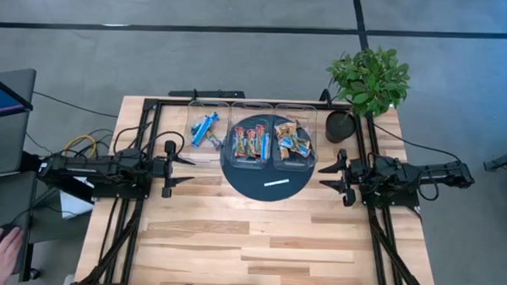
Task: Pick and place Granola Bars by type
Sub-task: Return to Home Position
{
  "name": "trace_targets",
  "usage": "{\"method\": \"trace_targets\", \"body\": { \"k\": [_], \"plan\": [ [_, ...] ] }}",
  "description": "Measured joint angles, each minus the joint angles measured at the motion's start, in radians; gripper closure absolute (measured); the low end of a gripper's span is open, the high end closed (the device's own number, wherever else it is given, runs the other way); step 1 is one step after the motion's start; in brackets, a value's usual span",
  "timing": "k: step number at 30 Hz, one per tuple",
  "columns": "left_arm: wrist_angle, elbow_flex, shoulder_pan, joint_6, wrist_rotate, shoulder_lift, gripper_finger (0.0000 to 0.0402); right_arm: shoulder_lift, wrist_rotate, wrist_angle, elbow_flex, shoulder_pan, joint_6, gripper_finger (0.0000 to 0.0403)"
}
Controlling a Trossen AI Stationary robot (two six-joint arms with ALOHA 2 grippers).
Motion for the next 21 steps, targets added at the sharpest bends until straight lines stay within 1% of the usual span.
{"method": "trace_targets", "body": {
  "k": [21],
  "plan": [
    [0.0, 0.0, 0.0, 0.002, 0.0, 0.0, 0.0203, 0.0, 0.0, 0.0, 0.0, 0.0, 0.0, 0.0236]
  ]
}}
